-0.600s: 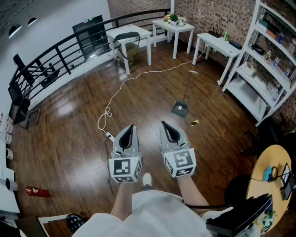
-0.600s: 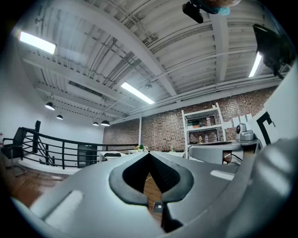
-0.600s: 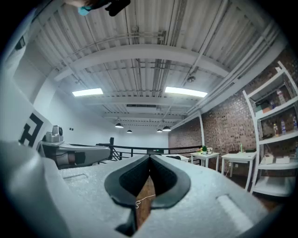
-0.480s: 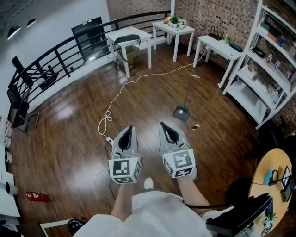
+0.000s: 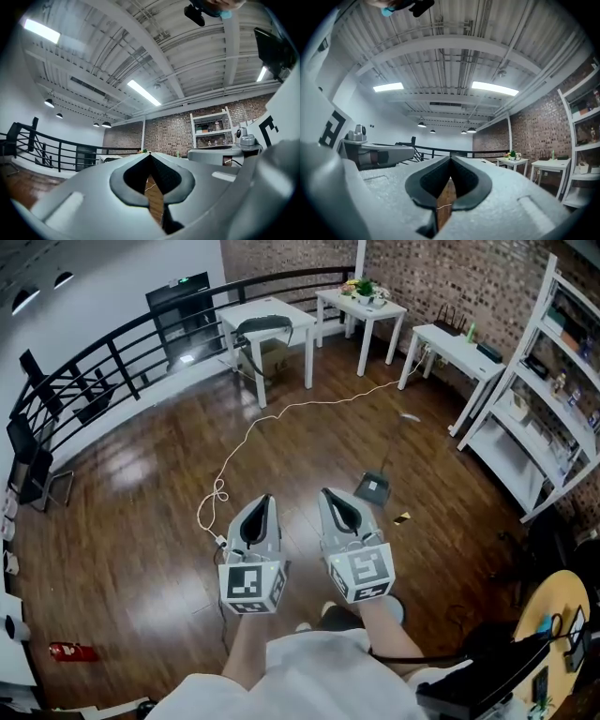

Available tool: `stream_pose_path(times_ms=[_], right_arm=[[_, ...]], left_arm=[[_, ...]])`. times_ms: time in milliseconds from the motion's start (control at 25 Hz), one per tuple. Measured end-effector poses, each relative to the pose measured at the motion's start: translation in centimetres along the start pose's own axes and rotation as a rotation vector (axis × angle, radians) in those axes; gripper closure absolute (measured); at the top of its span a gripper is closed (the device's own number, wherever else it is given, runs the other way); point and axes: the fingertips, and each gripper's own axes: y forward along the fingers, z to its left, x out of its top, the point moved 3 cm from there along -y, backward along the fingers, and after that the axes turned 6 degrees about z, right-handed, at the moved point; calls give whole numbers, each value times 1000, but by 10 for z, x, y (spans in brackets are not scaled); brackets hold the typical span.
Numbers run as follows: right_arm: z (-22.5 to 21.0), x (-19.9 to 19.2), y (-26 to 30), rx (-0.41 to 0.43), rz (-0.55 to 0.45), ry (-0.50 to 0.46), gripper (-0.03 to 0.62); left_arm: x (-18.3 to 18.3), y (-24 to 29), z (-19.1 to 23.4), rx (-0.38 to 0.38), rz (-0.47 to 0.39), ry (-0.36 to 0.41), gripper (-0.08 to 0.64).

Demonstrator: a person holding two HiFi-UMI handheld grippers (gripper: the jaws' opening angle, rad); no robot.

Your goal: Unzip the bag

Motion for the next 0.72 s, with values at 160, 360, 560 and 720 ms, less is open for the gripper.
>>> stream_pose_path(times_ms=[160, 360, 560, 720], right_arm=[[-28, 0, 42, 10, -9, 5, 604], [-76, -9, 110, 35, -4, 39, 604], [-146, 3, 184, 55, -28, 49, 604], [-199, 13, 239, 54, -50, 54, 604]], left_arm=[[-3, 46, 16, 19, 7, -3, 545], [-7, 122, 35, 53, 20, 13, 545], [1, 215, 45, 79, 23, 36, 545], [9, 289, 56, 92, 14, 50, 545]])
